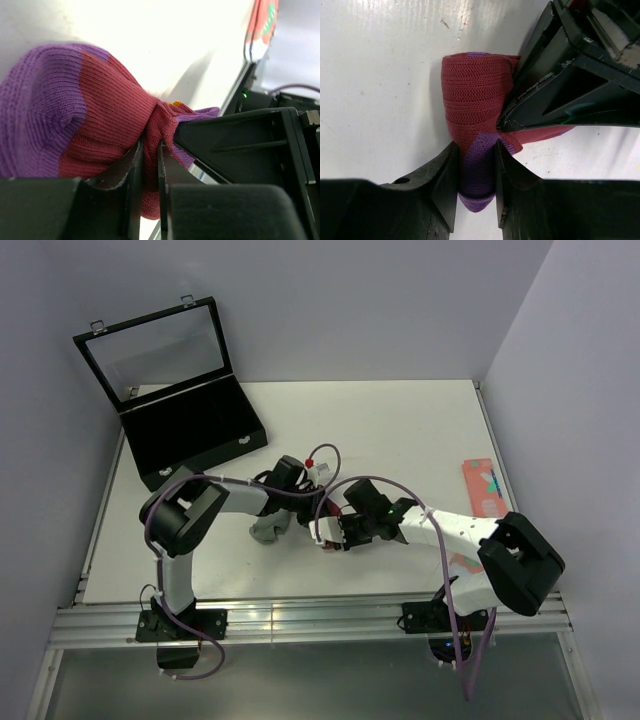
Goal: Roll the socks
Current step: Roll the sock at the center of the board.
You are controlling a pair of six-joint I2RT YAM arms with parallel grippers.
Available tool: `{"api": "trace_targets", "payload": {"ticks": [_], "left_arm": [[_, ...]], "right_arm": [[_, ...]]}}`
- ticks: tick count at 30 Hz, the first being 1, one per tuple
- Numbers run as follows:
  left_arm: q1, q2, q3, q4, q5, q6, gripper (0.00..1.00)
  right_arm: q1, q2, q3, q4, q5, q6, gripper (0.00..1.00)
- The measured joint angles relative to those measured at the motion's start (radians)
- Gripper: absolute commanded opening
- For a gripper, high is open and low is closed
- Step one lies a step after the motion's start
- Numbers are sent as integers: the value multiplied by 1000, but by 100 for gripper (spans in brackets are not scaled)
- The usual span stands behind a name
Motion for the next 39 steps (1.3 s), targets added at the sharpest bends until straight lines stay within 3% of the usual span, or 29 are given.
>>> {"api": "trace_targets", "payload": {"ticks": [21, 30, 39], "left_arm": [[-12, -177, -139, 107, -418, -82, 36], [-6, -262, -177, 98, -536, -83, 38], [-5, -417, -312, 123, -674, -131, 35]], "right_arm": [[0, 43, 55, -32, 33, 32, 23], [0, 42, 55, -32, 37, 37, 23], [0, 44, 63, -47, 40, 40, 22]]}}
